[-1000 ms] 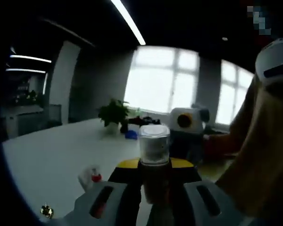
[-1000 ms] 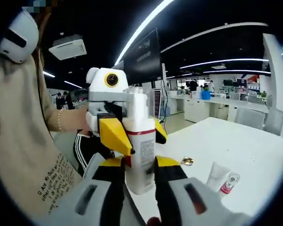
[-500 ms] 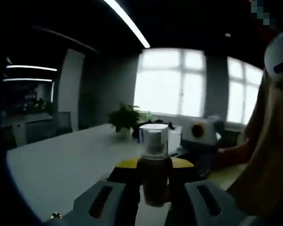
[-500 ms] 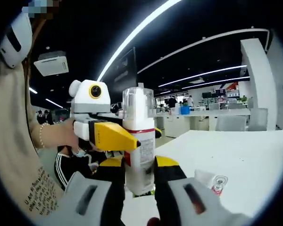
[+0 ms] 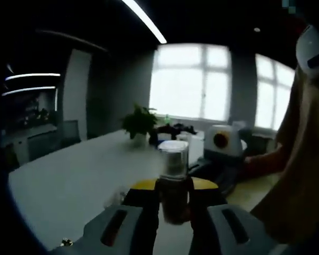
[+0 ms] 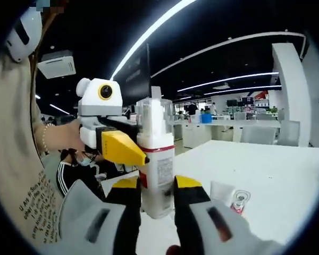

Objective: Arrange the skincare products in the storage area until every visible bottle or jar stands upright without overlapping.

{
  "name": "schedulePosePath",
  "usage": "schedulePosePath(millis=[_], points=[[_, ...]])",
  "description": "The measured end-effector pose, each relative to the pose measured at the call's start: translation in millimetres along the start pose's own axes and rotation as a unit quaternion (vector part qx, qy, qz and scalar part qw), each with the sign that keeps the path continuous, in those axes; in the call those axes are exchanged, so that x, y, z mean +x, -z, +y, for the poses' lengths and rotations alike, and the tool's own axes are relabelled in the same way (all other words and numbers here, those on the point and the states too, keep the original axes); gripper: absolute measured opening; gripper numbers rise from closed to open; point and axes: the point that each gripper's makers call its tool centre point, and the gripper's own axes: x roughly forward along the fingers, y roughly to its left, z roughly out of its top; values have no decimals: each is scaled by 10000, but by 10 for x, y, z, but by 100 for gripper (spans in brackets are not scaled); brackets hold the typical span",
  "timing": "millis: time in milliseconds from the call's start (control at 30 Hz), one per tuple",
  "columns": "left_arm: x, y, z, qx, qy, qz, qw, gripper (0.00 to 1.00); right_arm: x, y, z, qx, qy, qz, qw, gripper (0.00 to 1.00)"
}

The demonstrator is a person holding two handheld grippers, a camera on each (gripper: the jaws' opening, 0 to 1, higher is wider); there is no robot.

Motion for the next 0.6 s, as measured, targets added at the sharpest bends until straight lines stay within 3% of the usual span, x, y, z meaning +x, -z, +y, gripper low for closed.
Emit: schedulePosePath(millis=[600], points=[[348,625,200,-185,-410,601,9972,19,115,702,-327,-146,255,755,9967,23]])
